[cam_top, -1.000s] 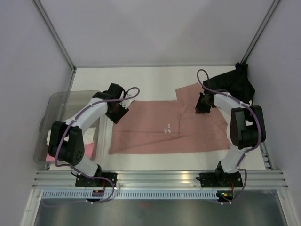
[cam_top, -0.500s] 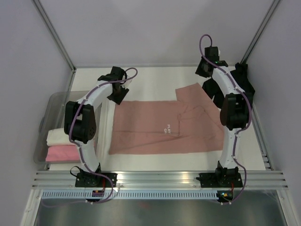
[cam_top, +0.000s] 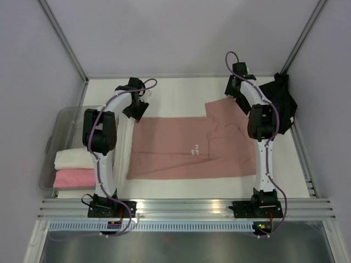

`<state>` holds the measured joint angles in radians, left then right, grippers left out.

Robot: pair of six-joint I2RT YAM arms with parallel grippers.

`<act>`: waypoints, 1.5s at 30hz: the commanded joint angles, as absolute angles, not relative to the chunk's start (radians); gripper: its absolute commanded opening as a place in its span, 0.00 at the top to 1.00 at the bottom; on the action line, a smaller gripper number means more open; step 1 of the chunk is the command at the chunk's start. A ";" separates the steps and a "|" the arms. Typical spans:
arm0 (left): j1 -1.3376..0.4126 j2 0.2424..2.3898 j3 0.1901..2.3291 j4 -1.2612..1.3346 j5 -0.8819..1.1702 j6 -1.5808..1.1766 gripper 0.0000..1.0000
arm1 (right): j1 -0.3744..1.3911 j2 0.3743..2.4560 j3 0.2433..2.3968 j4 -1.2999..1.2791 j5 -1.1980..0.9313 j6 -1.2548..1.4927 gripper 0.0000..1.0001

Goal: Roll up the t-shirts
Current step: Fold the tshirt

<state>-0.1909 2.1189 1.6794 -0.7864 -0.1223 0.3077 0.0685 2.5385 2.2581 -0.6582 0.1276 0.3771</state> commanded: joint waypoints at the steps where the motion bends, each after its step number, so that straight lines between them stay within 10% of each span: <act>1: -0.170 2.161 1.721 -0.813 -0.058 0.268 0.42 | 0.066 2.571 2.281 -0.704 0.112 0.301 0.53; 21: -0.164 2.249 1.793 -0.862 0.089 0.275 0.50 | 0.061 2.605 2.275 -0.726 0.106 0.235 0.51; 26: -0.164 2.263 1.812 -0.877 0.112 0.267 0.58 | 0.060 2.582 2.235 -0.716 0.060 0.229 0.82; 30: -0.164 2.255 1.809 -0.877 0.126 0.265 0.86 | 0.060 2.528 2.186 -0.686 0.017 0.230 1.00; 45: -0.164 2.022 1.671 -0.830 0.160 0.396 0.98 | 0.060 2.095 1.806 -0.552 -0.061 0.247 1.00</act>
<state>-0.1658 2.1365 1.7027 -0.8551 0.1307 0.3214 0.0570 2.2887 1.8969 -0.6014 -0.0509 0.2398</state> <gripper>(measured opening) 0.046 0.007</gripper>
